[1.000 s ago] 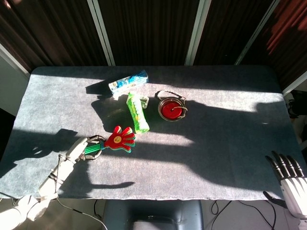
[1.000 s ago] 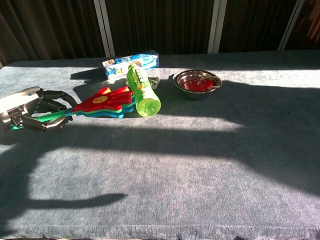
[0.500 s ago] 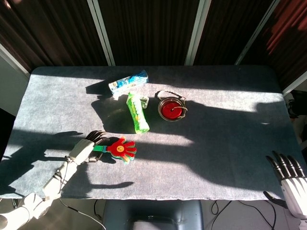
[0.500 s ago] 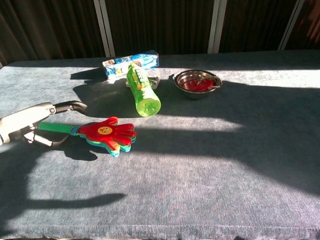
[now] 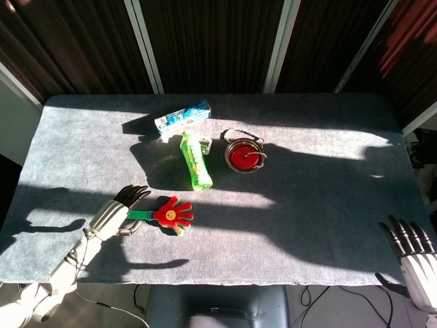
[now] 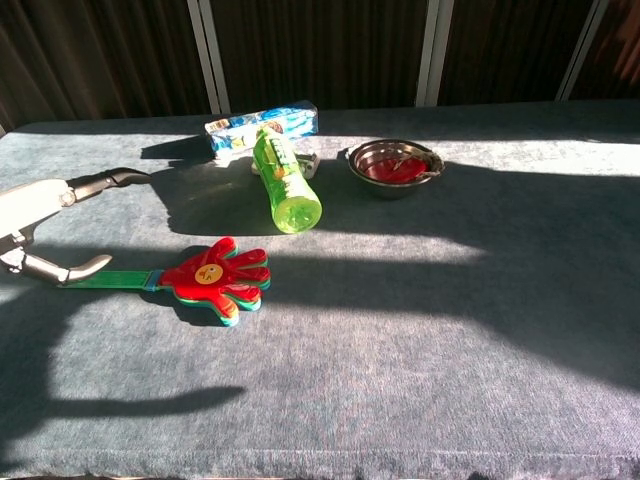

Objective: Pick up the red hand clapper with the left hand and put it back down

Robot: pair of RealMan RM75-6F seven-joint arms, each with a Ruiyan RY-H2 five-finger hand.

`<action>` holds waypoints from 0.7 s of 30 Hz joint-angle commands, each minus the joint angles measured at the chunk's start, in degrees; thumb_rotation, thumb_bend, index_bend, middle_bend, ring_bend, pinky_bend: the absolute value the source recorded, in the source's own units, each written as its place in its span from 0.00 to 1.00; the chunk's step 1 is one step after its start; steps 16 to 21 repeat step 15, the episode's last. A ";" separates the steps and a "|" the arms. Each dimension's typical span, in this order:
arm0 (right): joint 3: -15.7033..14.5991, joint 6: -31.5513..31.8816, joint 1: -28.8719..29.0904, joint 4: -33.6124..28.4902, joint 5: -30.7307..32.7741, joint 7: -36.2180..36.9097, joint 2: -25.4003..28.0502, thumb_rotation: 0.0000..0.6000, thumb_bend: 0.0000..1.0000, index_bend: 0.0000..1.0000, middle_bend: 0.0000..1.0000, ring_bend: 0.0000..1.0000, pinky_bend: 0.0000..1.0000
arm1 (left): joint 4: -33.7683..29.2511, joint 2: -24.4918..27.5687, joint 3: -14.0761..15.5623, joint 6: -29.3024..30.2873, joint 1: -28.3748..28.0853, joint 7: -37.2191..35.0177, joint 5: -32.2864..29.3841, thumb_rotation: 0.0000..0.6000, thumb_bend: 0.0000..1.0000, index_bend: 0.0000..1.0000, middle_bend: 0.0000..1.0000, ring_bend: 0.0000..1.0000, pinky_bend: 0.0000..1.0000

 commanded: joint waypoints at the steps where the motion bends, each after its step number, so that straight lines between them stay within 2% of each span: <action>1: 0.08 0.14 -0.05 0.05 0.00 -0.11 -0.07 1.00 0.14 0.00 0.00 0.00 0.00 | -15.69 11.33 2.96 6.76 5.90 10.97 1.15 1.00 0.42 0.00 0.00 0.00 0.00; 4: 0.13 0.19 -0.12 0.04 0.09 -0.45 -0.22 1.00 0.14 0.00 0.00 0.00 0.00 | -23.84 15.91 5.46 12.64 11.98 20.73 1.33 1.00 0.42 0.00 0.00 0.00 0.00; 6: 0.22 0.14 -0.12 0.03 0.21 -0.82 -0.41 1.00 0.15 0.00 0.00 0.00 0.00 | -25.09 15.41 6.69 17.29 15.95 23.98 2.62 1.00 0.42 0.00 0.00 0.00 0.00; 8: 0.23 -0.10 -0.01 0.10 0.18 -1.12 -0.62 1.00 0.14 0.00 0.00 0.00 0.00 | -24.91 15.44 7.84 18.25 17.32 28.67 4.99 1.00 0.43 0.00 0.00 0.00 0.00; 11: 0.18 -0.27 0.03 0.03 0.01 -1.65 -0.99 1.00 0.14 0.00 0.00 0.00 0.00 | -24.85 14.87 7.59 18.33 17.54 28.76 6.50 1.00 0.43 0.00 0.00 0.00 0.00; 15: 0.07 0.06 -0.15 0.07 -0.30 -1.87 -1.12 1.00 0.14 0.00 0.00 0.00 0.00 | -24.71 14.99 6.63 16.09 17.40 28.70 5.16 1.00 0.43 0.00 0.00 0.00 0.00; 21: 0.07 0.06 -0.15 0.07 -0.30 -1.87 -1.12 1.00 0.14 0.00 0.00 0.00 0.00 | -24.71 14.99 6.63 16.09 17.40 28.70 5.16 1.00 0.43 0.00 0.00 0.00 0.00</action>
